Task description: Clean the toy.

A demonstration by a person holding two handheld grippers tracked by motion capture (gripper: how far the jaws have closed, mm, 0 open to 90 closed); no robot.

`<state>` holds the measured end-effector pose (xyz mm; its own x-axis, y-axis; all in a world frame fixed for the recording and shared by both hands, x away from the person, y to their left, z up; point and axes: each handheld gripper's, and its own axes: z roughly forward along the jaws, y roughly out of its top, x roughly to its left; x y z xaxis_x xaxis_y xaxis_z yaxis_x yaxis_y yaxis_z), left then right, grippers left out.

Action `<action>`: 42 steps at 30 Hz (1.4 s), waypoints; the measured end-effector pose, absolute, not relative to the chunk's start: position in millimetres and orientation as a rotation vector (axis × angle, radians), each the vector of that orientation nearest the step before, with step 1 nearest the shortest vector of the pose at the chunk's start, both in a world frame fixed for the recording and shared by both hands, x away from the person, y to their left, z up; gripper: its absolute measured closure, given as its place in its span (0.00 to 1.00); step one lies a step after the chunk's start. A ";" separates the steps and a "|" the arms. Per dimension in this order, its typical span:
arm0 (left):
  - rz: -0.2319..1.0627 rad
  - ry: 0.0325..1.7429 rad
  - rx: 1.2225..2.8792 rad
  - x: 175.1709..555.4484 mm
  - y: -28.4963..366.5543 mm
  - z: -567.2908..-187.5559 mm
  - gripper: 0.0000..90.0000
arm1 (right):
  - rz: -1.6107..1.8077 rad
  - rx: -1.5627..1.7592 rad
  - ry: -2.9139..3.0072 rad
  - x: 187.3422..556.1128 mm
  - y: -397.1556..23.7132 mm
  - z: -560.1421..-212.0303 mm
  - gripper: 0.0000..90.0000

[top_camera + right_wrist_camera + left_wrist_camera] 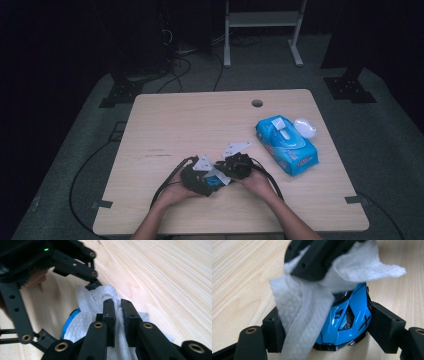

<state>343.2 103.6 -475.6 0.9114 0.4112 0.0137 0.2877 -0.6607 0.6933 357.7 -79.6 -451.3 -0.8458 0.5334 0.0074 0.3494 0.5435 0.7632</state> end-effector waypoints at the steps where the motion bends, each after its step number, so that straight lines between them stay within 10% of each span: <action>1: 0.219 0.495 2.335 343.3 103.5 -475.4 0.28 | 1.182 0.748 2.551 357.4 -78.6 -451.2 0.91; 42: 0.217 0.480 2.339 343.9 104.8 -475.6 0.27 | 1.166 0.853 2.464 332.6 -157.7 -450.8 0.91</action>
<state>343.9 104.8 -475.6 0.9160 0.4007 0.0178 0.2779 -0.6661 0.6922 332.6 -157.7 -450.8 -0.7850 0.6195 -0.0037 0.3898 0.4986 0.7742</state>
